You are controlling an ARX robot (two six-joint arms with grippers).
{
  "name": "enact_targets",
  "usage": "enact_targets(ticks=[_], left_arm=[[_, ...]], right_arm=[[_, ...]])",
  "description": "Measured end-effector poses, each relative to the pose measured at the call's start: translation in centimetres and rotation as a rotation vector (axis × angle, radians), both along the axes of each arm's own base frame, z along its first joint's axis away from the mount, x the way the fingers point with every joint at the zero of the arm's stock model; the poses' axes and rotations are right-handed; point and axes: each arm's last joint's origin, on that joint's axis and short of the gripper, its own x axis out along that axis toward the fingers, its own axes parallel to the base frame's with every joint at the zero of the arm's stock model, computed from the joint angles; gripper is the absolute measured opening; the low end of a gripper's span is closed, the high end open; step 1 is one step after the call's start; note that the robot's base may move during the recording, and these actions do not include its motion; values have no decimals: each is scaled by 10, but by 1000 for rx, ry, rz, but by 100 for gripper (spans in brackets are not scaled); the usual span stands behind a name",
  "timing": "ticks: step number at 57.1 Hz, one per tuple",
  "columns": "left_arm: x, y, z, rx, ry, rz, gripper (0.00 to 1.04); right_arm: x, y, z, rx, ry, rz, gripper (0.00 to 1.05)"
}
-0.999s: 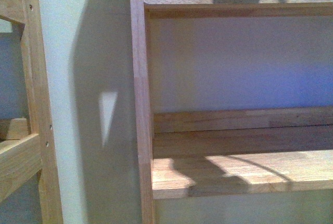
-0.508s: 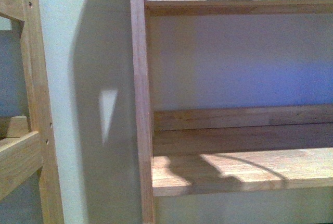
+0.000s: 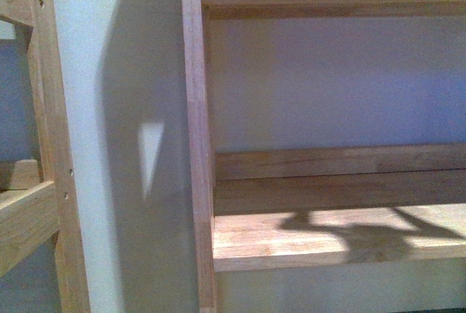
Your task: Put away toys
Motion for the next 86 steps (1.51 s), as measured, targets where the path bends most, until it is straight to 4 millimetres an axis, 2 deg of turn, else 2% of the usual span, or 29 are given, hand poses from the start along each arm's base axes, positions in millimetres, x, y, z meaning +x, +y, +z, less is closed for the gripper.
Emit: enact_targets(ticks=[9, 21, 28, 35, 39, 45, 54, 58, 69, 76, 81, 86], left_arm=[[0, 0, 0, 0, 0, 0, 98], [0, 0, 0, 0, 0, 0, 98], [0, 0, 0, 0, 0, 0, 98], [0, 0, 0, 0, 0, 0, 98], [0, 0, 0, 0, 0, 0, 98], [0, 0, 0, 0, 0, 0, 98], [0, 0, 0, 0, 0, 0, 98], [0, 0, 0, 0, 0, 0, 98], [0, 0, 0, 0, 0, 0, 98], [0, 0, 0, 0, 0, 0, 98], [0, 0, 0, 0, 0, 0, 98], [0, 0, 0, 0, 0, 0, 98]], right_arm=[[-40, -30, -29, -43, 25, -93, 98], [-104, -64, -83, -60, 106, -130, 98], [-138, -73, -121, -26, 134, -139, 98], [-160, -67, -158, 26, 167, -100, 98], [-165, -61, -175, 49, 170, -95, 98], [-166, -45, -214, 76, 218, -47, 98], [-165, -37, -246, 70, 310, -16, 98], [-164, -37, -253, 67, 336, -12, 98], [-164, -36, -254, 66, 339, -8, 98], [-165, -36, -264, -156, 493, 179, 79], [-165, -35, -272, -221, 506, 219, 68], [-165, -35, -281, -253, 509, 211, 50]])
